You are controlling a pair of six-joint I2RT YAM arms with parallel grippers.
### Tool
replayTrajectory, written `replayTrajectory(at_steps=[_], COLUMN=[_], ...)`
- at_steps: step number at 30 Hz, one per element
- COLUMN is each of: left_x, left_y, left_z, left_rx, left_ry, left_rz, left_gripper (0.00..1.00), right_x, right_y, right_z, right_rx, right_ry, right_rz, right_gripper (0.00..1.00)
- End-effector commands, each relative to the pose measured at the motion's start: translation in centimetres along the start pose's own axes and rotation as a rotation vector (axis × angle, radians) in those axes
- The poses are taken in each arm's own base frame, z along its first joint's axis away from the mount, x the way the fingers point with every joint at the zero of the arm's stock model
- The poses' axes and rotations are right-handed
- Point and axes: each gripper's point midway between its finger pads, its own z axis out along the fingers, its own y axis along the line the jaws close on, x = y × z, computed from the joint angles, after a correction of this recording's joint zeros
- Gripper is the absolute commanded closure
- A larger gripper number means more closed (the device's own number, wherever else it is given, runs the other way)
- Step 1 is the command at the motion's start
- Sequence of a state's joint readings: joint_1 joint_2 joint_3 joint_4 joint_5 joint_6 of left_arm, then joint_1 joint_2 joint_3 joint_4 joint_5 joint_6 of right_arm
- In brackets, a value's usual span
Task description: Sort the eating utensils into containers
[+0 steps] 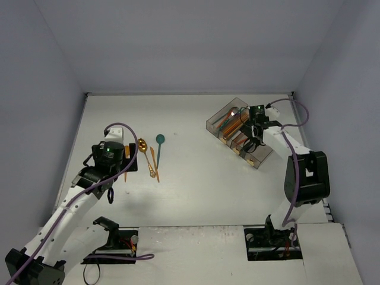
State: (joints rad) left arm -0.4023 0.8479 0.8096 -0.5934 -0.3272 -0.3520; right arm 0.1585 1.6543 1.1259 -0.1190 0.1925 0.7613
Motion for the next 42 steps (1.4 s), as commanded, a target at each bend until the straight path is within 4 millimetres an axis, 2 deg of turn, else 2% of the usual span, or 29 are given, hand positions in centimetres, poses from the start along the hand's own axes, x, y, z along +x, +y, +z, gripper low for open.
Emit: replayTrajectory(at_steps=[1, 4, 8, 10, 14, 17, 22, 30, 42], left_x=[-1.3, -0.7, 0.0, 0.3, 0.8, 0.9, 1.0, 2.0, 3.6], left_y=[-2.2, -3.8, -6.4, -7.4, -8.9, -9.7, -10.8, -12.4, -12.0], left_z=[0.5, 1.6, 3.3, 4.2, 5.7, 7.0, 9.2, 12.6, 15.5], left_rx=[0.080, 0.103, 0.123, 0.117, 0.105, 0.097, 0.073, 0.068, 0.008], left_ry=[-0.004, 0.064, 0.156, 0.194, 0.249, 0.277, 0.318, 0.387, 0.469], left_rz=[-0.065, -0.128, -0.160, -0.153, -0.156, -0.171, -0.175, -0.172, -0.188], left_gripper=[0.05, 0.05, 0.14, 0.20, 0.39, 0.56, 0.68, 0.70, 0.76], right_x=[-5.6, -6.7, -7.3, -7.2, -5.9, -4.8, -2.6, -1.4, -0.4], right_y=[3.4, 3.7, 3.7, 3.3, 2.2, 1.4, 0.9, 0.1, -0.7], right_z=[-6.0, -8.7, -12.4, -13.8, -15.4, -15.8, -16.6, -16.9, -16.8], right_rx=[-0.163, -0.225, -0.311, -0.337, -0.374, -0.383, -0.438, -0.453, -0.453], right_ry=[-0.160, -0.203, -0.248, -0.263, -0.253, -0.234, -0.186, -0.164, -0.146], right_rz=[-0.089, -0.163, -0.247, -0.271, -0.297, -0.301, -0.310, -0.329, -0.344], right_gripper=[0.47, 0.39, 0.35, 0.34, 0.32, 0.32, 0.31, 0.30, 0.28])
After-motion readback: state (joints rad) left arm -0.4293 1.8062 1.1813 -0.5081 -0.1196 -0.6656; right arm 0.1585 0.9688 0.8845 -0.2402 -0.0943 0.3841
